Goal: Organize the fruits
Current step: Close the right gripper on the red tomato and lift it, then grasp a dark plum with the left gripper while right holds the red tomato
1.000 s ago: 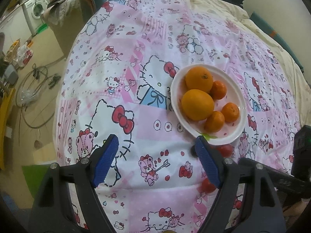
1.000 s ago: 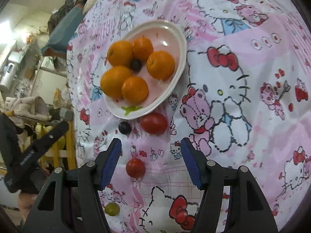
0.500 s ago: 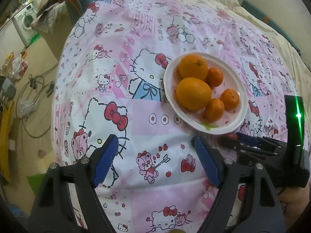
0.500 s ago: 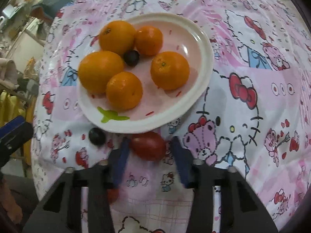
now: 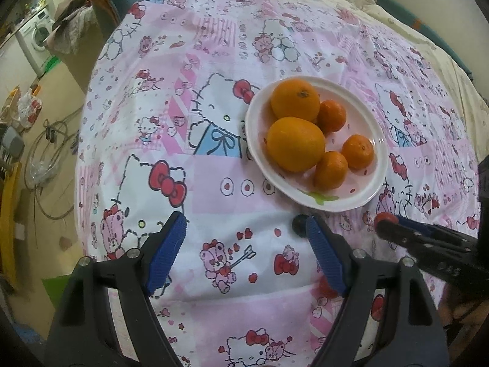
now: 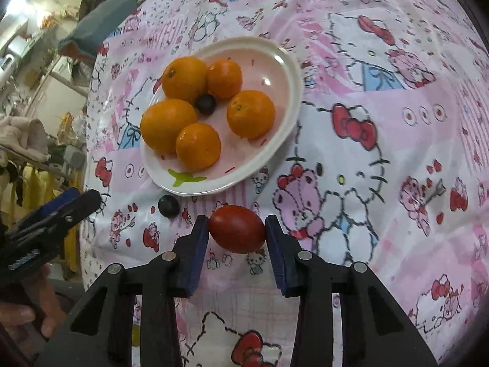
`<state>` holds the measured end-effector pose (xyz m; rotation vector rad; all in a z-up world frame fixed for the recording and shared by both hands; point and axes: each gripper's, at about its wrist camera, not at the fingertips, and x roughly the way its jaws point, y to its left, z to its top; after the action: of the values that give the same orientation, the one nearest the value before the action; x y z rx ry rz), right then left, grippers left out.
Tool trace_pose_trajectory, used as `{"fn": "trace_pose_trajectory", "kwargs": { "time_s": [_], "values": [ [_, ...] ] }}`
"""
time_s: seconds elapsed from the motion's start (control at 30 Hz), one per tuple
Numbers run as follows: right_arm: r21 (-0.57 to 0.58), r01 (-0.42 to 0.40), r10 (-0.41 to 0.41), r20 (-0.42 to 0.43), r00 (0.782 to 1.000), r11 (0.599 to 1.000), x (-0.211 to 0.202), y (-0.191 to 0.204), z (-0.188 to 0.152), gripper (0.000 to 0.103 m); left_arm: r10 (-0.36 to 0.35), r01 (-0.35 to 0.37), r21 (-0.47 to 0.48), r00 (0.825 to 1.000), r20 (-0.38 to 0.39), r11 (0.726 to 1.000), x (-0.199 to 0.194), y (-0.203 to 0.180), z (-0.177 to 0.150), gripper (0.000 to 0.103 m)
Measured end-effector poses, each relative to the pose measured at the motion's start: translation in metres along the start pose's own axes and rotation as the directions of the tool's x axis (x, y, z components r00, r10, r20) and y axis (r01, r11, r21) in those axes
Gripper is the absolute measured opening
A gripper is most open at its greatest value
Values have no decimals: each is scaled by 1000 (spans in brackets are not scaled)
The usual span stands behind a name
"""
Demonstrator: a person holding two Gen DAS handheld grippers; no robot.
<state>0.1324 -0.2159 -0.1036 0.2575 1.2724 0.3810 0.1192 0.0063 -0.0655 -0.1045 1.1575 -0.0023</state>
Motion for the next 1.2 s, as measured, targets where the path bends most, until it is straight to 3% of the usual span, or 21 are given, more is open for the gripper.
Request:
{"fn": "trace_pose_trajectory", "kwargs": {
  "time_s": [0.43,0.6,0.77,0.93,1.03,1.07,1.2],
  "values": [
    [86,-55,48,79,996,995,-35,-31,0,40,-15,22,94,997,-75,995,27,-35,-5,77],
    [93,-59,52,81,995,994,-39,-36,0,40,-3,20,161,994,-106,987,44,-54,-5,59],
    [92,-59,51,85,995,994,-42,-39,-1,40,16,13,211,991,-132,977,59,-69,-6,48],
    [95,-59,50,89,995,994,-46,-46,-4,40,50,-16,249,990,-130,968,68,-79,-5,47],
    [99,-57,48,86,995,993,-47,-48,-5,40,63,-29,254,990,-126,967,71,-80,-3,34],
    [100,-57,49,86,995,993,-47,-49,-5,40,59,-26,253,990,-125,967,71,-80,-2,20],
    [92,-56,48,91,995,994,-49,-47,-5,40,51,-17,253,991,-128,967,72,-82,-1,19]
  ]
}}
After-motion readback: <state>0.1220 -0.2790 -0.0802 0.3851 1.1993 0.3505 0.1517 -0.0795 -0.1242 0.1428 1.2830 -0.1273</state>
